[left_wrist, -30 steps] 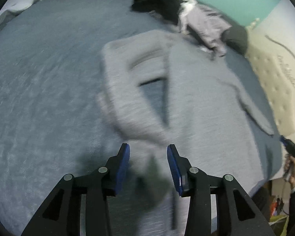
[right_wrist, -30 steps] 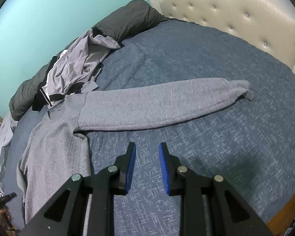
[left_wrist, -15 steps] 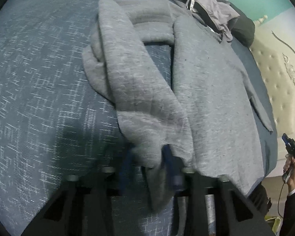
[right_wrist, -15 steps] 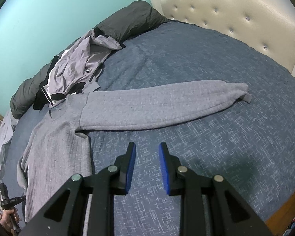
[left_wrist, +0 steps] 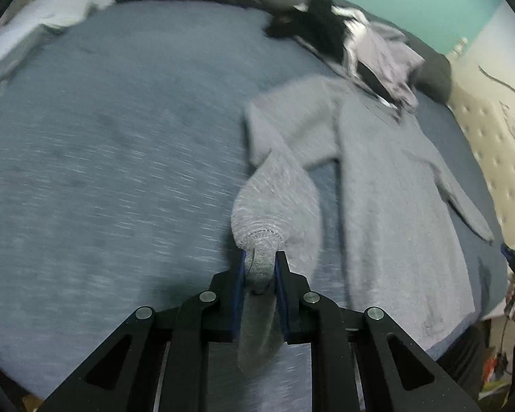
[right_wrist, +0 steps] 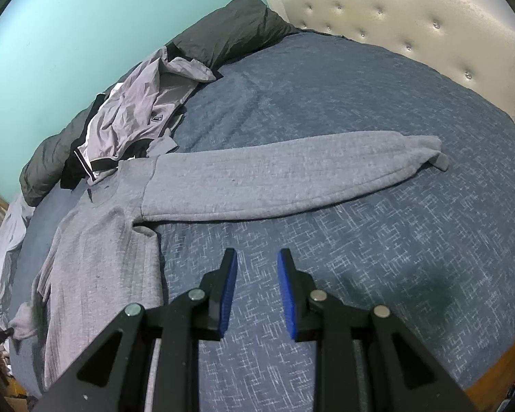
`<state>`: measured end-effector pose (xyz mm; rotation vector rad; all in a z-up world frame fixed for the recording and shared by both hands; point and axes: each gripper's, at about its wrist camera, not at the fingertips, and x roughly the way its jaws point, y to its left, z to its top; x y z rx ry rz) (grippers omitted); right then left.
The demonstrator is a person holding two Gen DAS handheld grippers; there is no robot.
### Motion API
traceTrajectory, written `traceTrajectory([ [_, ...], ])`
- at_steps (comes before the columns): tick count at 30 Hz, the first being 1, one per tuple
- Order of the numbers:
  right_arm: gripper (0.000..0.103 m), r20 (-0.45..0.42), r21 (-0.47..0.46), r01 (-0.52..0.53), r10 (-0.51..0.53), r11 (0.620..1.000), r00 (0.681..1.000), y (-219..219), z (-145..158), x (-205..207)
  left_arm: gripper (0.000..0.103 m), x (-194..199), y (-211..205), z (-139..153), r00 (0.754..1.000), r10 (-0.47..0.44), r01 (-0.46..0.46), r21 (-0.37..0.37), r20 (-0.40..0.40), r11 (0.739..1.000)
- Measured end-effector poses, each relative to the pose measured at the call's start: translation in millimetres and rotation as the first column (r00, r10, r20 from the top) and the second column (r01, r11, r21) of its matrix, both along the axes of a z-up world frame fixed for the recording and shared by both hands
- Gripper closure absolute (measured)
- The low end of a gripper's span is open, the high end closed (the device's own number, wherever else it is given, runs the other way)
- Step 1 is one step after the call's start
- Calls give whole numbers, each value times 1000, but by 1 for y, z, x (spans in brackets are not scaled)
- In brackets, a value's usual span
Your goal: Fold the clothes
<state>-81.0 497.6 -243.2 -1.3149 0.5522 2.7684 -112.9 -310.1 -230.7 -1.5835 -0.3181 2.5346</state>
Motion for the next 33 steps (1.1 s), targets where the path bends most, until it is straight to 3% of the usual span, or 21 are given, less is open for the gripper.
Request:
traceTrajectory([
  [9,79,3,10,-7,7,1000,1000,-10,4,-3,86,7,-86,22,991,137,-136,-142,3,981],
  [17,79,11,58,-20,19,998,1000,-20,13,1,85,-10,-109,-6,987,162,-156,-183,18,971],
  [21,79,12,79,-19,19,997,1000,-23,18,2,79,-11,-121,-26,983,178,-171,-130,46,977],
  [23,79,15,83,-17,15,996,1000,-24,19,1,69,-4,-134,-27,974,225,-222,-111,20,969],
  [26,79,24,90,-19,17,996,1000,-29,18,-3,68,8,-163,-30,948,320,-319,-36,7,947],
  [33,79,41,101,-61,57,993,998,-52,13,-10,68,23,-177,-51,936,351,-350,-50,17,935],
])
